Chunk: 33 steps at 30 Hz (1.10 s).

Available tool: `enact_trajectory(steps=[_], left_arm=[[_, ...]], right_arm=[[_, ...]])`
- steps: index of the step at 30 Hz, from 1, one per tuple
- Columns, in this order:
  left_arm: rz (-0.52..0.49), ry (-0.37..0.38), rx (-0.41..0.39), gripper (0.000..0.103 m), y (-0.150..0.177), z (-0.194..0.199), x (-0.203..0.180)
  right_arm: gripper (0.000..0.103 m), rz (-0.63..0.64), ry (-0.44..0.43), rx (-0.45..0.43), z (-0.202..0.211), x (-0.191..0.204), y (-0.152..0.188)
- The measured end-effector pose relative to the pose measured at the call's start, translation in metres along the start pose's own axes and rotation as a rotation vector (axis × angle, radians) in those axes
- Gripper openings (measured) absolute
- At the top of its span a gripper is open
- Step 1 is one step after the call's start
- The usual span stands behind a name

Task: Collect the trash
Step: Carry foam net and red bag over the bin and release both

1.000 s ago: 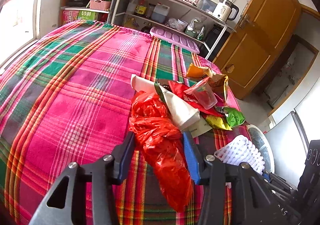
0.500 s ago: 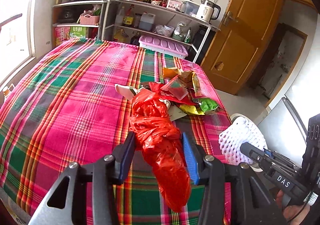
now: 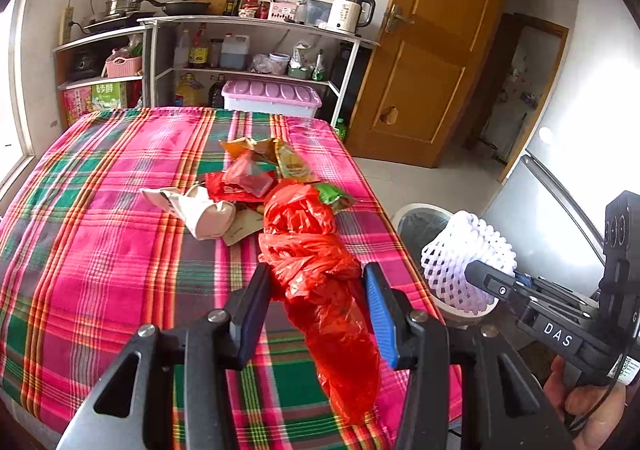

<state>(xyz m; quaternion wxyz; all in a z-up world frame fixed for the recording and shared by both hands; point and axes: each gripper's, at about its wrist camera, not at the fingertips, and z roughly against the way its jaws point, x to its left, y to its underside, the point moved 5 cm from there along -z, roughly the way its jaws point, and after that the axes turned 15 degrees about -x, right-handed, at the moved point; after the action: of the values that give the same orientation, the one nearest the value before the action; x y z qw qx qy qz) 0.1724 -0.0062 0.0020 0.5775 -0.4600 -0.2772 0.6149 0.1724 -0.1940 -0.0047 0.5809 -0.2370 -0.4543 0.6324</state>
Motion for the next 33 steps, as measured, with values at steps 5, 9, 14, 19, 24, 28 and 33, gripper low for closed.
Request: enact_trajectory(steps=[5,9,14,19,24,28,33], left_arm=[[-0.034,0.058,0.013,0.049,-0.001,-0.014,-0.028],[-0.053,0.099,0.02,0.049,-0.003,-0.027,-0.049],[-0.071,0.143,0.037,0.049,-0.003,-0.048,-0.073],[-0.09,0.176,0.07,0.049,0.003,-0.072,-0.095],[-0.099,0.205,0.115,0.049,0.012,-0.1,-0.114],[-0.104,0.228,0.153,0.049,0.021,-0.12,-0.128],[-0.112,0.249,0.201,0.05,0.03,-0.14,-0.142]], right_arm=[[0.021,-0.024,0.043,-0.011,0.008,-0.025,-0.003],[0.021,-0.04,0.076,-0.014,0.008,-0.043,-0.006],[0.021,-0.059,0.113,-0.014,0.006,-0.065,-0.008],[0.021,-0.082,0.155,-0.004,0.0,-0.092,-0.006],[0.021,-0.106,0.194,0.015,-0.008,-0.116,0.0],[0.021,-0.119,0.218,0.03,-0.018,-0.133,0.003],[0.021,-0.135,0.242,0.059,-0.032,-0.152,0.012]])
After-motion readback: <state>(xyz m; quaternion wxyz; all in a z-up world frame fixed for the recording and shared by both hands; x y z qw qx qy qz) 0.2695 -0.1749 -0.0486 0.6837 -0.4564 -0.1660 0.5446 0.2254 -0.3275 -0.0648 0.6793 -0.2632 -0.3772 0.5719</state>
